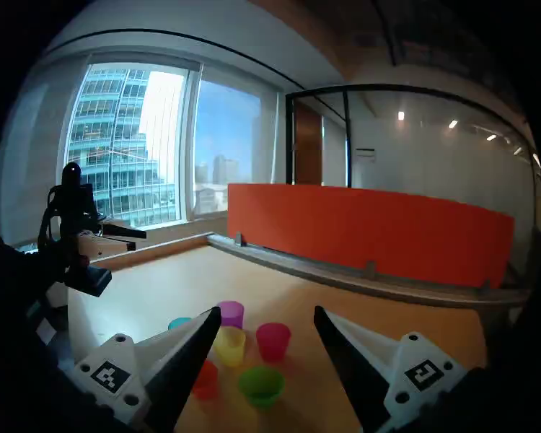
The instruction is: Pour water
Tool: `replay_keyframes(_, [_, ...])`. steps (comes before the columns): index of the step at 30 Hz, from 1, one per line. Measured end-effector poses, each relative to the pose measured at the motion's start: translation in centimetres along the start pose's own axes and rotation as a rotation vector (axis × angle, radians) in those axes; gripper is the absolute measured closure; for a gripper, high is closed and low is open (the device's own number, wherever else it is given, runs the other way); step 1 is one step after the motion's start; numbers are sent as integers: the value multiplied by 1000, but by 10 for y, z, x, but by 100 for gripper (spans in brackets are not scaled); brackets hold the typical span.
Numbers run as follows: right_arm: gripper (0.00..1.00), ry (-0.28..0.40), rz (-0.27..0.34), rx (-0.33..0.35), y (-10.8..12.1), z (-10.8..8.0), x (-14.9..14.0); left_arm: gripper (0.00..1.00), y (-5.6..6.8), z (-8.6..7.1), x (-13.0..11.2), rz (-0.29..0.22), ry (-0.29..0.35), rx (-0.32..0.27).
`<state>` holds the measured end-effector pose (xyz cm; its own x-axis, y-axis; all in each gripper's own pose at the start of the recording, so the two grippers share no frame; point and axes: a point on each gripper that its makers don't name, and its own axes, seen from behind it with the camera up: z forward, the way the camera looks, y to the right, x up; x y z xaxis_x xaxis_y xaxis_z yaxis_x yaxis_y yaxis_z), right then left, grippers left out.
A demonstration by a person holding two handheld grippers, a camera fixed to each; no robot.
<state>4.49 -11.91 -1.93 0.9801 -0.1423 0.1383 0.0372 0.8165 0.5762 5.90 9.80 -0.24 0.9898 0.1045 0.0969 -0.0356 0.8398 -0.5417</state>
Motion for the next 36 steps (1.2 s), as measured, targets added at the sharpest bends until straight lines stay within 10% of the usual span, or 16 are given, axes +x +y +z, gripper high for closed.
replay_keyframes(36, [1,-200,-9,29,-4,22,-121,14,16,35,-133,-6,-232,-66])
